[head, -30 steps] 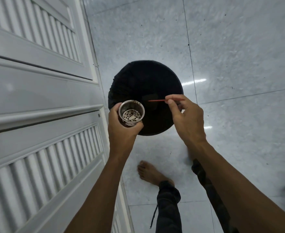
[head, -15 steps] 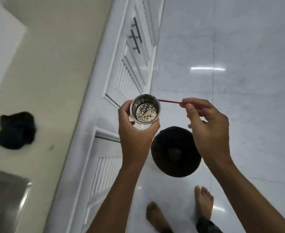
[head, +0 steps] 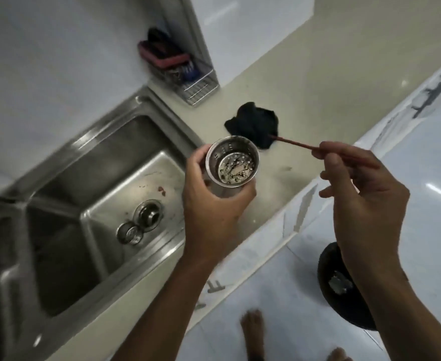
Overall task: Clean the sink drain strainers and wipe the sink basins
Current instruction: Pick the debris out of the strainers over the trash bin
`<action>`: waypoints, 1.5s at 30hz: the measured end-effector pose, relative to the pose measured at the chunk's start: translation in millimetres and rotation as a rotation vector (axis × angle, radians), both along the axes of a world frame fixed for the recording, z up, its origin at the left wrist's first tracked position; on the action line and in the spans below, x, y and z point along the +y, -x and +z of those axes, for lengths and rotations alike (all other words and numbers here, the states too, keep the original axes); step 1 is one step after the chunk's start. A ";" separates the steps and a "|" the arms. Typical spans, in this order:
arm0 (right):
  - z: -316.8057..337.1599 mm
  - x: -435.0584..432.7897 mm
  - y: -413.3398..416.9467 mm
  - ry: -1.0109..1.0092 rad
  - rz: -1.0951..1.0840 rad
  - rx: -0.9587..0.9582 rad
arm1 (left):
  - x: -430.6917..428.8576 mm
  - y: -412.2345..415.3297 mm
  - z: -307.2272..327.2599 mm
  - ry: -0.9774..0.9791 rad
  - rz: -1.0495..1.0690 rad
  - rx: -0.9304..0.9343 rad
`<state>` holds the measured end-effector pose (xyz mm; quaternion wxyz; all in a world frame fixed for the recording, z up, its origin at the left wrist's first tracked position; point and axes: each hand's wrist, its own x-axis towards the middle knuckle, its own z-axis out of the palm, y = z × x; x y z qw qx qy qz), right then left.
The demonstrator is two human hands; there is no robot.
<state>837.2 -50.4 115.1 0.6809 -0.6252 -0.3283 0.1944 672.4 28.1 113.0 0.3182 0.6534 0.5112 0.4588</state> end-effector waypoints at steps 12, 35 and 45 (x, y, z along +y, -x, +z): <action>-27.7 98.7 171.5 0.118 0.376 -0.170 | 88.8 245.4 -83.7 0.290 0.258 0.333; -48.0 191.1 232.5 0.330 0.426 -0.349 | 161.8 286.8 -195.3 0.412 -0.119 0.906; -47.6 187.5 230.1 0.310 0.430 -0.361 | 153.9 288.2 -186.0 0.436 -0.107 0.846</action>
